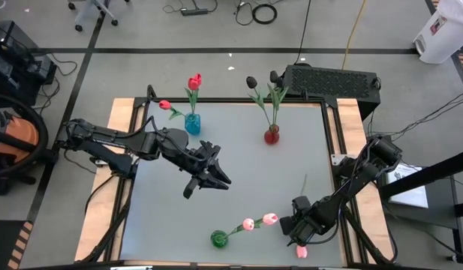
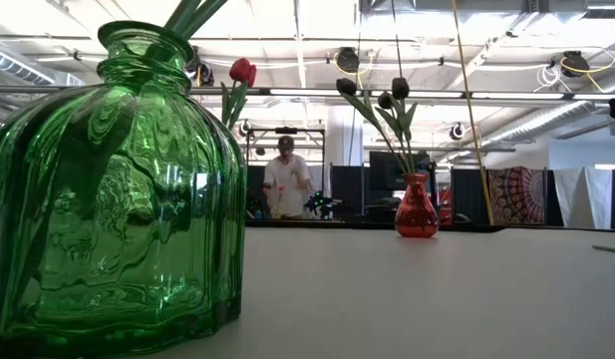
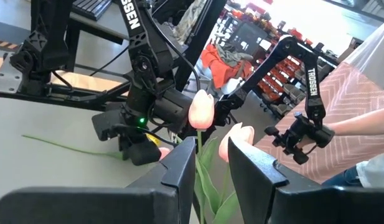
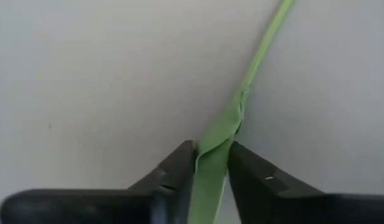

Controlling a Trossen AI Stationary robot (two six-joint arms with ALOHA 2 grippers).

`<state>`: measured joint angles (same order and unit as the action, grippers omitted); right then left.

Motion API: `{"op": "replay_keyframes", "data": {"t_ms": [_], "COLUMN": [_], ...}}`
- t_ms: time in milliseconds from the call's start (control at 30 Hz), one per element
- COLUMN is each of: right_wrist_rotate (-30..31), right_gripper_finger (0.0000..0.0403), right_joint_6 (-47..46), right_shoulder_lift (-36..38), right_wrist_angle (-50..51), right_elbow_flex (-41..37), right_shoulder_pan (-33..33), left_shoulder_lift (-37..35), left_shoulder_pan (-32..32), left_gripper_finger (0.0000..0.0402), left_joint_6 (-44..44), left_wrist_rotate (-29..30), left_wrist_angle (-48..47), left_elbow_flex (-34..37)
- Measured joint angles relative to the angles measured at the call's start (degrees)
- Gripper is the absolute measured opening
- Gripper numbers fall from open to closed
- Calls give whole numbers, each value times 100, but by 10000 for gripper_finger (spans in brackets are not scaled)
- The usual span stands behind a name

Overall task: Sort flowers into vase by color
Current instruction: Put the pink tulip into the green vase

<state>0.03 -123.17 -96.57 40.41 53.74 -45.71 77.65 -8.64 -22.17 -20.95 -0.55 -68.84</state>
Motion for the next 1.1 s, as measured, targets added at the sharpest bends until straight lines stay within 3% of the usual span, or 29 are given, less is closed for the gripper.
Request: {"op": "replay_keyframes", "data": {"t_ms": [233,700,1100], "right_wrist_rotate": [-2,-186,106], "right_gripper_finger": [8,2,0], "right_joint_6": [219,559,653], "right_shoulder_lift": [0,175,1451], "right_wrist_angle": [-71,-351,-54], "right_elbow_flex": [0,0,0], "right_shoulder_pan": [0,0,0], "left_shoulder_lift": [0,-2,-108], "left_shoulder_pan": [0,2,81], "left_gripper_finger": [102,102,102], "left_joint_6": [-2,4,52], "left_wrist_rotate": [2,7,21], "left_wrist_angle": [2,1,-16], "left_elbow_flex": [0,0,-2]}}
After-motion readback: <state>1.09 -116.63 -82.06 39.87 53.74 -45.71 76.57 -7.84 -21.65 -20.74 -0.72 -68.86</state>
